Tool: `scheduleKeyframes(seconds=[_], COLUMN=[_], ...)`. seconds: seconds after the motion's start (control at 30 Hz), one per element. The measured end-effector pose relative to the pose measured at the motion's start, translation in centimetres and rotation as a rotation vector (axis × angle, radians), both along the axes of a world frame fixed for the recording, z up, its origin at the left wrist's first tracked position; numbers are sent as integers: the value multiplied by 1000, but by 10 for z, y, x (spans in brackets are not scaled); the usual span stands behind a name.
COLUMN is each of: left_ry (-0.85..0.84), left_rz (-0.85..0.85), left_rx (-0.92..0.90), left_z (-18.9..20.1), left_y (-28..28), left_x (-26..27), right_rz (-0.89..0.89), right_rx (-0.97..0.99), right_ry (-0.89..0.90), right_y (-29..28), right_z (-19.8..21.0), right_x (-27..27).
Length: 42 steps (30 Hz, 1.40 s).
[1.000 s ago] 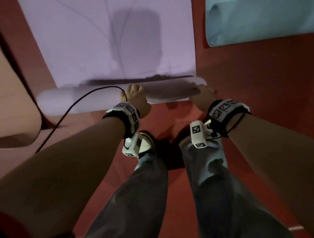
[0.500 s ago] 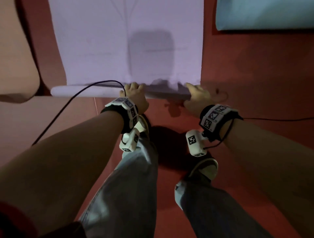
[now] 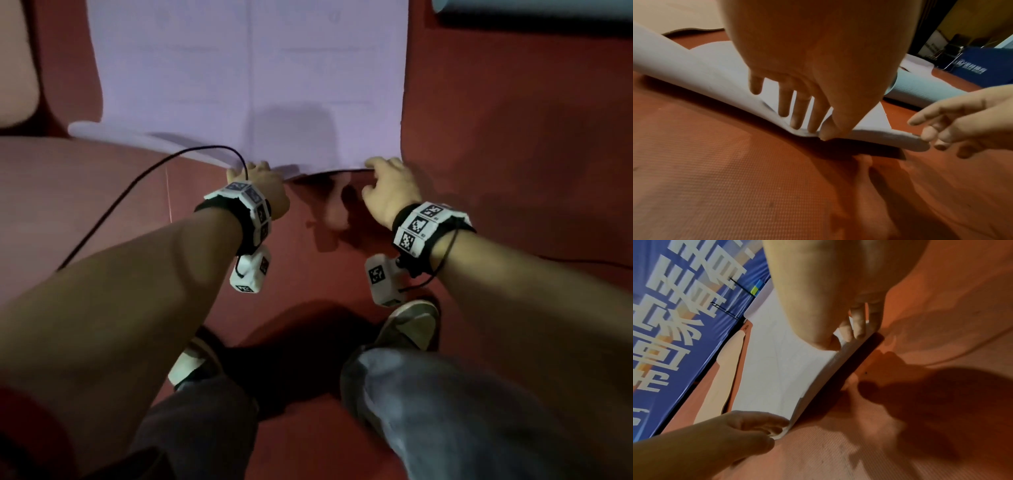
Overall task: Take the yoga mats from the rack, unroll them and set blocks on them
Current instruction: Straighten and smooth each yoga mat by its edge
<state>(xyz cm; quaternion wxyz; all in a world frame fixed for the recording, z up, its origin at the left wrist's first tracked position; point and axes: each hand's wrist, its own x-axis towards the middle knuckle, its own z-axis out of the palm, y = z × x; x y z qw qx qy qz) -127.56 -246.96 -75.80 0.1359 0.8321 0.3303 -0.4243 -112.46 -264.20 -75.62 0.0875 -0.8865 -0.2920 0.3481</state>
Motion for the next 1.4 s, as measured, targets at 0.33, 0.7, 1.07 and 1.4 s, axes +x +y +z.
scheduleKeyframes(seconds=[0.33, 0.7, 1.07, 1.4], left_ry=[-150, -300, -331, -400], left_rz=[-86, -108, -194, -218], left_rx=[-54, -32, 203, 214], left_z=[-69, -58, -65, -58], left_y=[21, 32, 26, 28], left_x=[7, -15, -12, -11], right_rz=[-35, -210, -704, -1349], right_rx=[-146, -69, 219, 446], right_ry=[-57, -31, -21, 620], right_y=[64, 58, 18, 12], right_z=[-61, -68, -83, -82], right_x=[-9, -30, -15, -23])
